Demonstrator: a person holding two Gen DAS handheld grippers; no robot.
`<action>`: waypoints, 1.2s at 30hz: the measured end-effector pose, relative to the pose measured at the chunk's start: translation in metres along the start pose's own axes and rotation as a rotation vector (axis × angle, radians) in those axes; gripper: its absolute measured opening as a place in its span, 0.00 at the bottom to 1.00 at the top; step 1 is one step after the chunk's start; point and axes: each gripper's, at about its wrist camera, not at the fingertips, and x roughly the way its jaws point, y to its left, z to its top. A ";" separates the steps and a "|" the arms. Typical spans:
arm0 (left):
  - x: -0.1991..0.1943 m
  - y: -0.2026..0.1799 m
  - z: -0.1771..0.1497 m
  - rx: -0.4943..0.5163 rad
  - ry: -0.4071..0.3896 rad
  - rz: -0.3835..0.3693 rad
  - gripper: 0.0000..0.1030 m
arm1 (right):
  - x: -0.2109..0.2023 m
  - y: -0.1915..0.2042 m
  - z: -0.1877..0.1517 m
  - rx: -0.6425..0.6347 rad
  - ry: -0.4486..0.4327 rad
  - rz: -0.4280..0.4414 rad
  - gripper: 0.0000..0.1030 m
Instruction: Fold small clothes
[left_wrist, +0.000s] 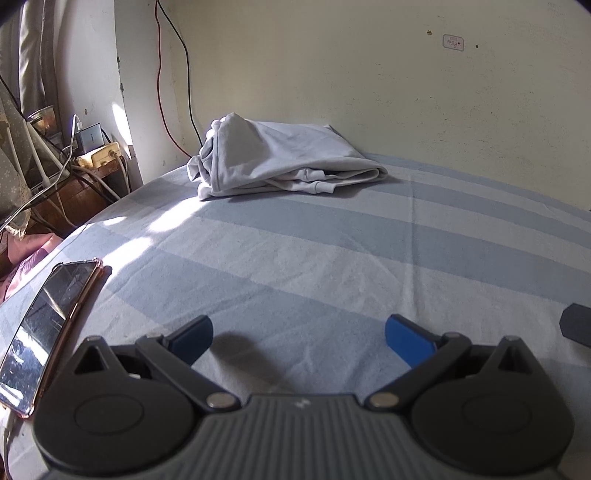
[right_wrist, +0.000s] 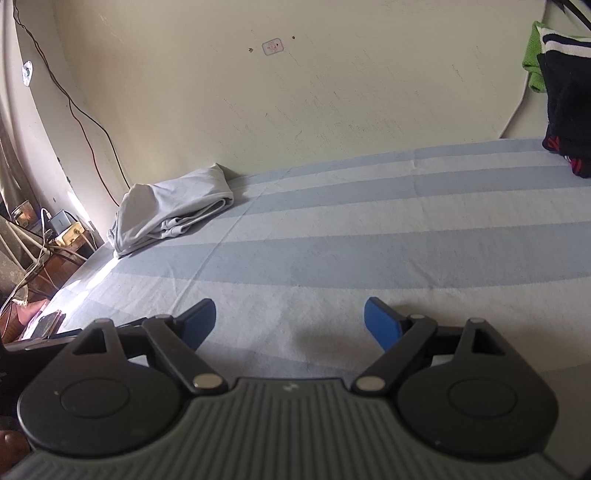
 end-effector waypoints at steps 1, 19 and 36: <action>0.000 0.000 0.000 -0.003 0.003 -0.004 1.00 | 0.000 0.000 0.000 0.000 0.000 -0.002 0.88; 0.000 0.004 0.002 -0.007 0.019 -0.034 1.00 | -0.004 0.000 -0.002 0.006 -0.019 -0.110 0.97; -0.015 -0.001 -0.001 0.033 -0.083 -0.009 1.00 | 0.001 0.006 -0.003 -0.041 0.000 -0.154 0.98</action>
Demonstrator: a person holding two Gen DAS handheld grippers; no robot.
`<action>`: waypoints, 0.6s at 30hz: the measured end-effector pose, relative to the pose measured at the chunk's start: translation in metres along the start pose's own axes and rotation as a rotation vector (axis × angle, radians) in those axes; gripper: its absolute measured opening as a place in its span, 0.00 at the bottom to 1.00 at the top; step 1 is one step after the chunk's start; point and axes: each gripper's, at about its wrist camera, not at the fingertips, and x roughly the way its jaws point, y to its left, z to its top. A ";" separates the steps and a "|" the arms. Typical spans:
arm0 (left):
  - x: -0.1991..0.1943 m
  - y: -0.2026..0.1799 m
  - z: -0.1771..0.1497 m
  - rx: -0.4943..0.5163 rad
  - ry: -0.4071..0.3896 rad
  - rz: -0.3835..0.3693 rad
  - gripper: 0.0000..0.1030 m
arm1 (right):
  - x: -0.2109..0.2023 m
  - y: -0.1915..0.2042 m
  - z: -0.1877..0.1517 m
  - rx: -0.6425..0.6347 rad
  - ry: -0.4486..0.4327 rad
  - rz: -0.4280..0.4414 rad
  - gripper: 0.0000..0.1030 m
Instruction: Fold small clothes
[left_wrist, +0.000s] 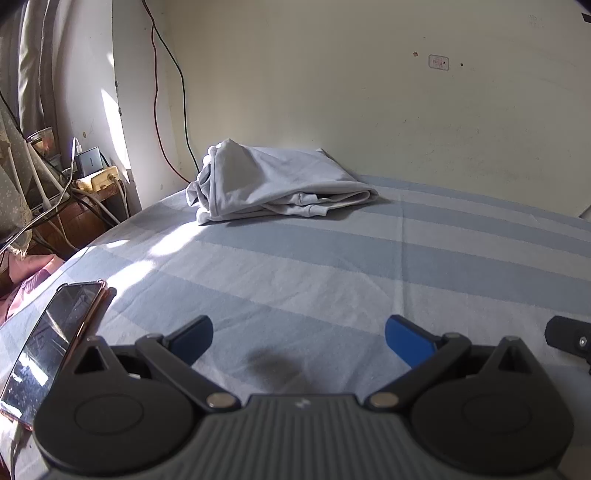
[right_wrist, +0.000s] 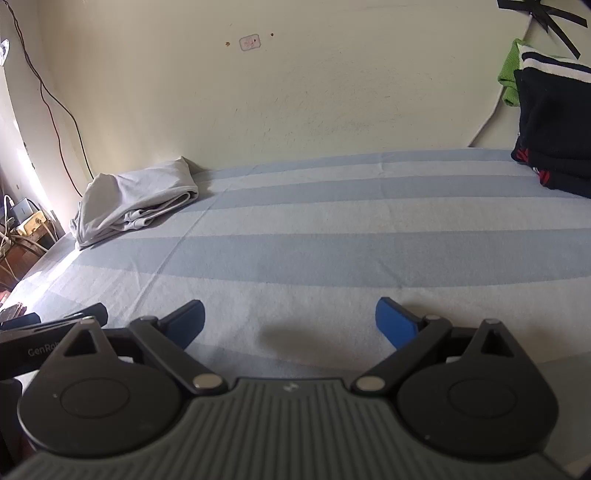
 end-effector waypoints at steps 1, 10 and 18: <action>-0.001 -0.001 0.000 0.004 -0.005 0.003 1.00 | 0.000 0.000 0.000 -0.002 0.001 -0.002 0.98; -0.003 -0.004 -0.001 0.028 -0.026 0.011 1.00 | -0.001 -0.001 -0.001 0.012 -0.007 -0.015 0.98; -0.003 -0.001 -0.001 0.018 -0.028 0.003 1.00 | -0.001 0.000 -0.001 0.006 -0.005 -0.019 0.98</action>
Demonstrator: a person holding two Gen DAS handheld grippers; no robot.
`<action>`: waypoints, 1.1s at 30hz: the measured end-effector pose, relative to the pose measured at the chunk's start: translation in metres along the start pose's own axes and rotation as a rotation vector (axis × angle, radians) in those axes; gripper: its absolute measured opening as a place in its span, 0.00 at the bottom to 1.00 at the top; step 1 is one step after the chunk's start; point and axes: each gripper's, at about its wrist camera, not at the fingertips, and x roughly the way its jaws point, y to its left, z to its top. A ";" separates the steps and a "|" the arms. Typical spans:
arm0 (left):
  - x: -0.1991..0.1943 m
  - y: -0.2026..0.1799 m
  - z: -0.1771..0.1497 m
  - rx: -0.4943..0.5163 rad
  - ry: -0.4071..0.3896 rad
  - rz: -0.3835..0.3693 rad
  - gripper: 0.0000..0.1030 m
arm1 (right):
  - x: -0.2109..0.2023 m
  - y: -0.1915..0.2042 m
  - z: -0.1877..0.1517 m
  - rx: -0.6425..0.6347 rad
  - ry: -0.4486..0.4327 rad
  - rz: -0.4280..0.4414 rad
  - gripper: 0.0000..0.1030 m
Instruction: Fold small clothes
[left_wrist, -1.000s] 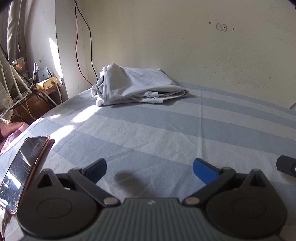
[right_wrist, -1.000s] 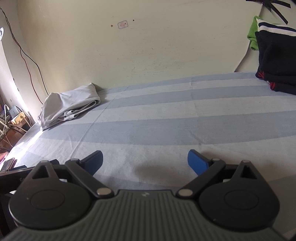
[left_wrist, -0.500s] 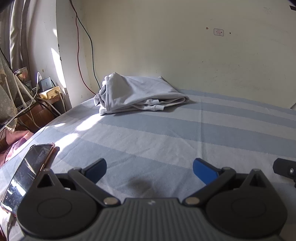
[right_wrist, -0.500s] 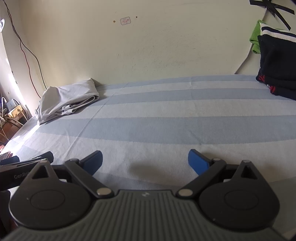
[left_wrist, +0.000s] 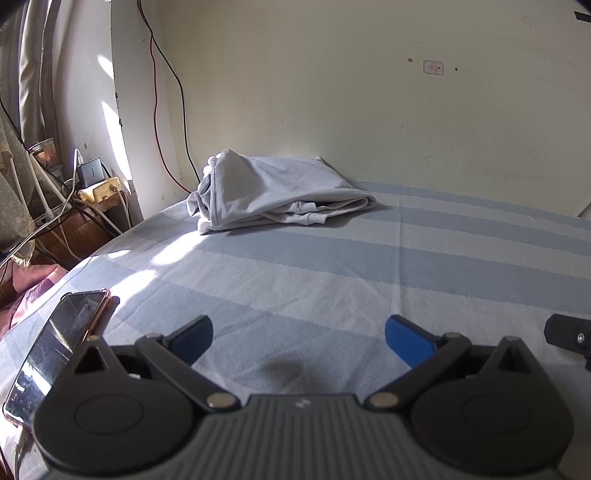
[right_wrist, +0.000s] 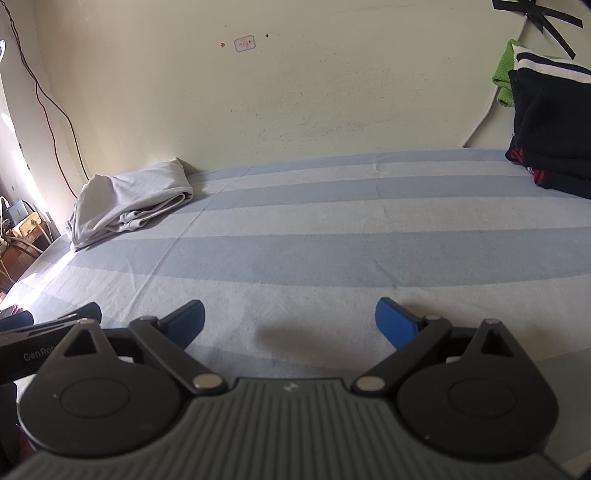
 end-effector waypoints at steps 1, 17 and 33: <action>0.000 0.000 0.000 0.002 -0.001 0.000 1.00 | 0.000 0.000 0.000 0.000 0.000 0.000 0.98; -0.001 -0.002 0.000 0.007 -0.013 0.007 1.00 | 0.000 0.001 0.000 -0.001 0.002 0.006 0.99; -0.005 -0.008 0.000 0.039 -0.050 0.062 1.00 | 0.000 0.001 0.000 -0.003 0.005 0.032 1.00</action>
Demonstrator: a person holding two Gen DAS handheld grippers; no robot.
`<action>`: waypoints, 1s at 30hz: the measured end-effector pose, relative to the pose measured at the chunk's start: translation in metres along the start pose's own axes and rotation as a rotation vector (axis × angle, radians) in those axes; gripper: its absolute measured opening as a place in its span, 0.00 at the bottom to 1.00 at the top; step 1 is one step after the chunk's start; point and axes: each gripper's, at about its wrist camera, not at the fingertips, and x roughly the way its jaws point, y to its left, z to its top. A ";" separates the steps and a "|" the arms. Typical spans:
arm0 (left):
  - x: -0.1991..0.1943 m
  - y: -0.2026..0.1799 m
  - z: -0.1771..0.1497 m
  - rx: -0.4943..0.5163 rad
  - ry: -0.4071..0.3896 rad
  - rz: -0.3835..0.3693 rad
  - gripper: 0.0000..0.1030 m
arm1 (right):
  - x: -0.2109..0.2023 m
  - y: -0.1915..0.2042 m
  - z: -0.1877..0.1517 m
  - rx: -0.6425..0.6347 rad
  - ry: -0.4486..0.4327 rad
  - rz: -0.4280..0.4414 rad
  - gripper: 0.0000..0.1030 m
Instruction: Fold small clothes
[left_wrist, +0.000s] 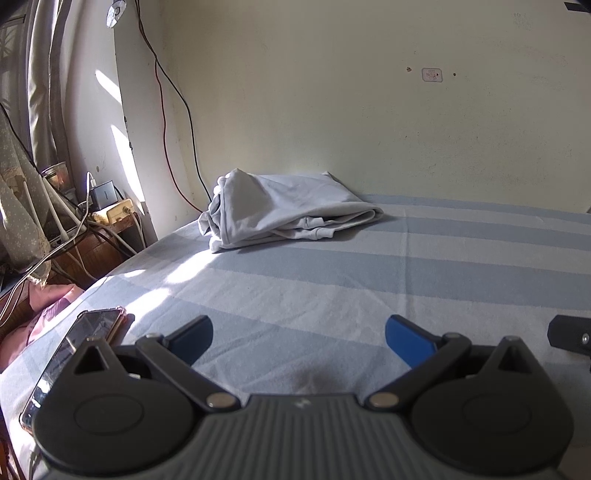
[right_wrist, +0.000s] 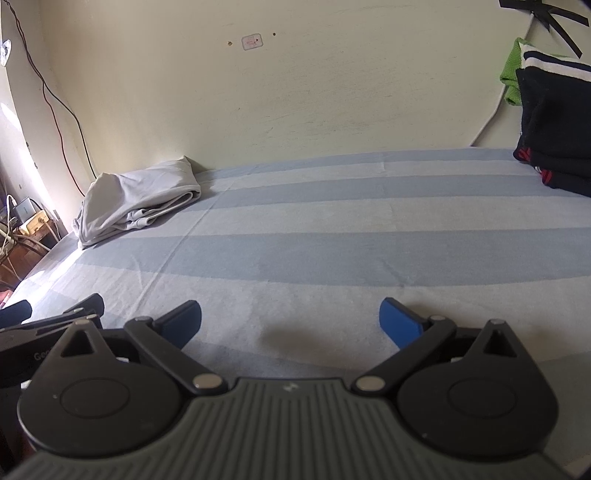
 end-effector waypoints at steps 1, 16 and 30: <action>0.001 0.001 0.000 -0.005 0.006 0.000 1.00 | 0.000 0.000 0.000 0.000 0.000 0.005 1.00; 0.003 0.010 0.000 -0.046 0.020 -0.030 1.00 | -0.003 -0.004 0.000 0.010 -0.002 0.045 1.00; 0.005 0.008 -0.001 -0.025 0.043 0.001 1.00 | -0.011 -0.004 0.000 0.011 -0.056 0.075 1.00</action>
